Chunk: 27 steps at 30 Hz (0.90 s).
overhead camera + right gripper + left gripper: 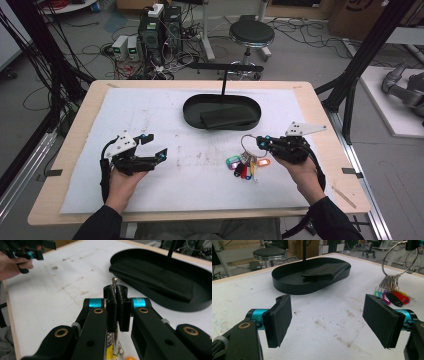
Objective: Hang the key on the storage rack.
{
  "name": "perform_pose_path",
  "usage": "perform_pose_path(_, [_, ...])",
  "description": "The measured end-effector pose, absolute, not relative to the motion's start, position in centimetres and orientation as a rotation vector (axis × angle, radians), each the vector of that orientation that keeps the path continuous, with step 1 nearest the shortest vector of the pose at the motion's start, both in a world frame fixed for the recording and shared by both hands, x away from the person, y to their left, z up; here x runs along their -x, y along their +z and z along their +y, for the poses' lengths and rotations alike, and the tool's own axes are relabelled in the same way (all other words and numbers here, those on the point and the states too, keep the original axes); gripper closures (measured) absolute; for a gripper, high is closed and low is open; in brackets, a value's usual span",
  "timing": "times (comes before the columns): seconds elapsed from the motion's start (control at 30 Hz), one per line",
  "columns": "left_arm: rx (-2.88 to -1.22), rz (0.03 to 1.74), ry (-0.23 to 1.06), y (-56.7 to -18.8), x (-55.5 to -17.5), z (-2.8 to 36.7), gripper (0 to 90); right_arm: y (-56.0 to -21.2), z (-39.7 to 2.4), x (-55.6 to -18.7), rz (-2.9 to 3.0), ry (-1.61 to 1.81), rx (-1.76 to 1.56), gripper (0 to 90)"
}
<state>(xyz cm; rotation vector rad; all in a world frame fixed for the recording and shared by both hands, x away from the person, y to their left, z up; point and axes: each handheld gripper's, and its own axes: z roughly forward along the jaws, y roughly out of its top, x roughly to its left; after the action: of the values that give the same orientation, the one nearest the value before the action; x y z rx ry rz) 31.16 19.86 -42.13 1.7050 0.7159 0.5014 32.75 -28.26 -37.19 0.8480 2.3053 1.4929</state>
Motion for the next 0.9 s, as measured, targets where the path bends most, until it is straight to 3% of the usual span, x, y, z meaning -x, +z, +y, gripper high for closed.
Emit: perform_pose_path(0.9, [-1.689,0.705,0.504,-42.0,-30.9,20.3,23.6,-31.1,-29.7,-35.8,2.219,1.616,-0.718,88.2])
